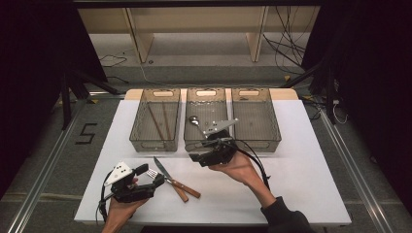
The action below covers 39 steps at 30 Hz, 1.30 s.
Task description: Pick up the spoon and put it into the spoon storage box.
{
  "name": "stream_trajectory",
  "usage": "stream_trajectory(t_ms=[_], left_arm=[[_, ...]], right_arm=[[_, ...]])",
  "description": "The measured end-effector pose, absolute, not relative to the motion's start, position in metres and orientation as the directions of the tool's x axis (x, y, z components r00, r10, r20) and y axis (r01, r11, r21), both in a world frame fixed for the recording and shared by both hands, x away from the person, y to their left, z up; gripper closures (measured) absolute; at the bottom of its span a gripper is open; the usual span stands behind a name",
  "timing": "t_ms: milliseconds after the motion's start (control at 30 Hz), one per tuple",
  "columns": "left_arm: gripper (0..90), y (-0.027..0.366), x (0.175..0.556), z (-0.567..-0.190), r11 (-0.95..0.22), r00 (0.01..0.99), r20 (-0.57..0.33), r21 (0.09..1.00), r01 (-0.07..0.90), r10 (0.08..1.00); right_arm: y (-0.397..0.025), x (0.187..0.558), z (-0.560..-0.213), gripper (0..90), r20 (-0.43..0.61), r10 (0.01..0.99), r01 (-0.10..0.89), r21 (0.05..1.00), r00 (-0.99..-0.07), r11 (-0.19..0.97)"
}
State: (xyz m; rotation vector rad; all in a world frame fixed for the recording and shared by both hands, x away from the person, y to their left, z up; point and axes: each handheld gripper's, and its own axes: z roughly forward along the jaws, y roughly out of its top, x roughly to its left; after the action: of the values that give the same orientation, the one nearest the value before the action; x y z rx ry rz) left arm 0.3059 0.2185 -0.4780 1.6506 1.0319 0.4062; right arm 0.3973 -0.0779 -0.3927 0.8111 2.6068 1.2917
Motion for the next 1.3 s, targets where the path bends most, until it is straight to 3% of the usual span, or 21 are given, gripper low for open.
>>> stream_trajectory(t_ms=[567, 1300], left_arm=[[16.8, 0.221, 0.306, -0.477, -0.014, 0.557, -0.239, 0.911, 0.411, 0.795], [16.8, 0.221, 0.305, -0.477, -0.010, 0.552, -0.240, 0.912, 0.411, 0.798]], right_arm=[[-0.070, 0.365, -0.413, 33.8, 0.130, 0.439, 0.379, 0.747, -0.889, 0.546], [-0.054, 0.362, -0.443, 33.1, 0.147, 0.411, 0.394, 0.678, -0.900, 0.620]])
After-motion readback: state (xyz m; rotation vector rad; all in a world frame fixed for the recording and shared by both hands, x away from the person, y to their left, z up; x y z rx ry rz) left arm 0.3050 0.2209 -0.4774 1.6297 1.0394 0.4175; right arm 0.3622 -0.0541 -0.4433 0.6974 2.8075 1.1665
